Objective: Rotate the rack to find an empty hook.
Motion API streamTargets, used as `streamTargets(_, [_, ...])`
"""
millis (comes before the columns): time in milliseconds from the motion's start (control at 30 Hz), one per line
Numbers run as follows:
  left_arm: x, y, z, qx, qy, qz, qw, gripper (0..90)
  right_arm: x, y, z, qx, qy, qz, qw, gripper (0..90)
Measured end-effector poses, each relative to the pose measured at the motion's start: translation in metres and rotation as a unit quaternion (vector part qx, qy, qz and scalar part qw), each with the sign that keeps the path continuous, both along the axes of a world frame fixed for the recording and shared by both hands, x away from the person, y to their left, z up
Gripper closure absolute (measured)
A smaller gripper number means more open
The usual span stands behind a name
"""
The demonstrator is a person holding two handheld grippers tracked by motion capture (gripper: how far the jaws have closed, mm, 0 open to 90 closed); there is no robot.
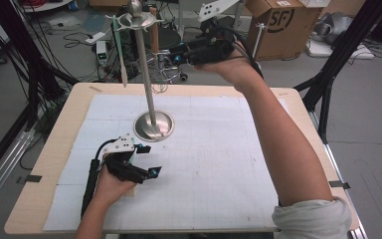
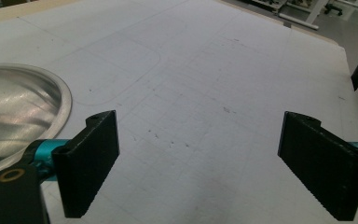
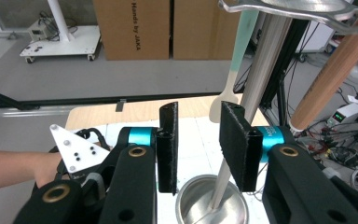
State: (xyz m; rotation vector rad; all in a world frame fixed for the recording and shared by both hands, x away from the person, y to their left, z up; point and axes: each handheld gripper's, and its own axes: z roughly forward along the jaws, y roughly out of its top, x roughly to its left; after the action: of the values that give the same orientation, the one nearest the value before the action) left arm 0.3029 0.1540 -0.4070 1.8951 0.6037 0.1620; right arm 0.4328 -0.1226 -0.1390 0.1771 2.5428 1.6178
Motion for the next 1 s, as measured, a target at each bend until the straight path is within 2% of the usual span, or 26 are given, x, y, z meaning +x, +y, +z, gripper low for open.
streamTargets(167, [0.0,0.0,0.0,0.003,0.0,0.002,1.0,13.1,-0.005,-0.009,-0.007,0.009,0.009,0.003,0.9999,61.6])
streamTargets(500, [-0.001,0.0,0.001,0.004,-0.002,0.001,1.0,13.1,-0.012,-0.028,-0.021,0.014,0.018,-0.013,0.9996,51.9])
streamTargets(733, [-0.001,-0.001,0.0,0.005,-0.002,0.001,1.0,13.1,-0.017,-0.045,-0.031,0.019,0.018,-0.025,0.9994,49.5])
streamTargets(1000, [0.0,-0.002,0.0,0.005,-0.001,-0.001,1.0,13.1,-0.023,-0.054,-0.04,0.028,0.02,-0.026,0.9991,46.6])
